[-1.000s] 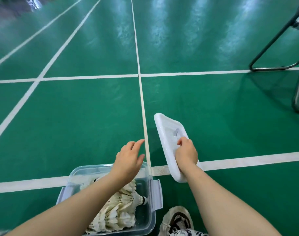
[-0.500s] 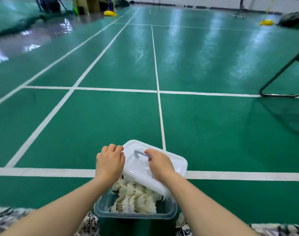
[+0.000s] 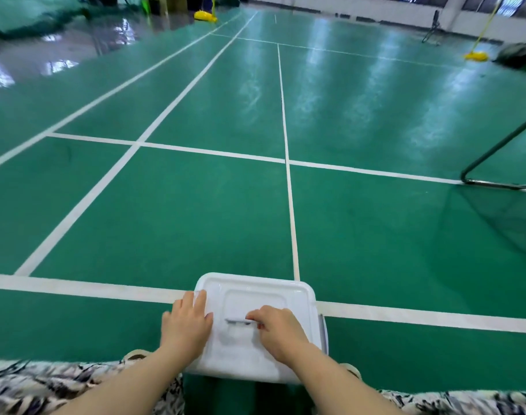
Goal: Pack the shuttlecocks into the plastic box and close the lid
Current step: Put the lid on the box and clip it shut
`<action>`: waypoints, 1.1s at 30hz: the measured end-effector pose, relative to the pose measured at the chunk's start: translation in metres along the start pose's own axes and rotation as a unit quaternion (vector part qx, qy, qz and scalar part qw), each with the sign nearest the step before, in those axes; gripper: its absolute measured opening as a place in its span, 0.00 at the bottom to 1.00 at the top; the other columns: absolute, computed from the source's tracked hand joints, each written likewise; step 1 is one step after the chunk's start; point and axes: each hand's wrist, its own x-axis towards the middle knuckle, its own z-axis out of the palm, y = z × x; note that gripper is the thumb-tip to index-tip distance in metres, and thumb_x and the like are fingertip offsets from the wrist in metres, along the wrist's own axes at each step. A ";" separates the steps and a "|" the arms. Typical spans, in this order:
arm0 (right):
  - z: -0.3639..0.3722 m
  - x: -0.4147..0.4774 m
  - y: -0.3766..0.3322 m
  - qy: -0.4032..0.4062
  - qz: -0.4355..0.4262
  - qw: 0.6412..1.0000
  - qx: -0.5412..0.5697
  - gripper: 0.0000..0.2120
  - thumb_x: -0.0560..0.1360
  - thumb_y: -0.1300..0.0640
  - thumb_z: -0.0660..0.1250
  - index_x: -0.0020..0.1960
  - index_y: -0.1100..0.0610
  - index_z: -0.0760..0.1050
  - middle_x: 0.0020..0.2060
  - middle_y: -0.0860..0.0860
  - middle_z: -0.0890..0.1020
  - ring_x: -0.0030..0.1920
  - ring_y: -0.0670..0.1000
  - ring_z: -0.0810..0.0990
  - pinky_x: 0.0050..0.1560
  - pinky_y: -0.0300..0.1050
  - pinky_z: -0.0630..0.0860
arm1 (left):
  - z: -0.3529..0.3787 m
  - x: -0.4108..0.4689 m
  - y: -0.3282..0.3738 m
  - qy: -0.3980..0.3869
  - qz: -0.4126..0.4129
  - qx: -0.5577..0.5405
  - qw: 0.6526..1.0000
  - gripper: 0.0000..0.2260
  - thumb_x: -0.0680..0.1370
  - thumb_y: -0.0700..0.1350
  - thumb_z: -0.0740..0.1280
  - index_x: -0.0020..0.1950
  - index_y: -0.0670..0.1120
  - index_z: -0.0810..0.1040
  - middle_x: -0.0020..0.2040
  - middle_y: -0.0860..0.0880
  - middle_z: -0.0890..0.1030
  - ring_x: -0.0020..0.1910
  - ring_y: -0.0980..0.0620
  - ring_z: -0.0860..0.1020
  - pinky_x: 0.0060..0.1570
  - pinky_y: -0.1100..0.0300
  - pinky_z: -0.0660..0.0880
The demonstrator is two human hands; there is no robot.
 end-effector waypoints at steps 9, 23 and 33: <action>0.027 -0.014 0.006 0.031 -0.035 0.995 -0.085 0.23 0.71 0.51 0.49 0.63 0.50 0.69 0.58 0.50 0.73 0.58 0.55 0.72 0.61 0.48 0.63 | 0.014 -0.007 0.002 -0.038 -0.016 -0.011 0.999 0.26 0.81 0.54 0.48 0.77 0.52 0.46 0.79 0.48 0.47 0.72 0.46 0.61 0.63 0.50 0.65; 0.022 0.009 0.023 -0.066 -0.058 0.989 -0.116 0.49 0.61 0.25 0.32 0.77 0.47 0.46 0.78 0.48 0.48 0.77 0.49 0.43 0.73 0.48 0.35 | 0.021 0.006 0.000 0.026 -0.184 -0.241 0.953 0.27 0.81 0.52 0.54 0.77 0.46 0.50 0.75 0.39 0.57 0.70 0.36 0.62 0.66 0.44 0.63; -0.009 0.059 0.039 -0.106 -0.060 0.984 -0.130 0.37 0.74 0.34 0.52 0.77 0.48 0.44 0.78 0.47 0.46 0.77 0.49 0.42 0.75 0.52 0.37 | 0.022 0.054 0.013 0.041 -0.251 -0.274 0.928 0.24 0.80 0.55 0.56 0.61 0.35 0.70 0.61 0.35 0.72 0.58 0.35 0.72 0.56 0.47 0.69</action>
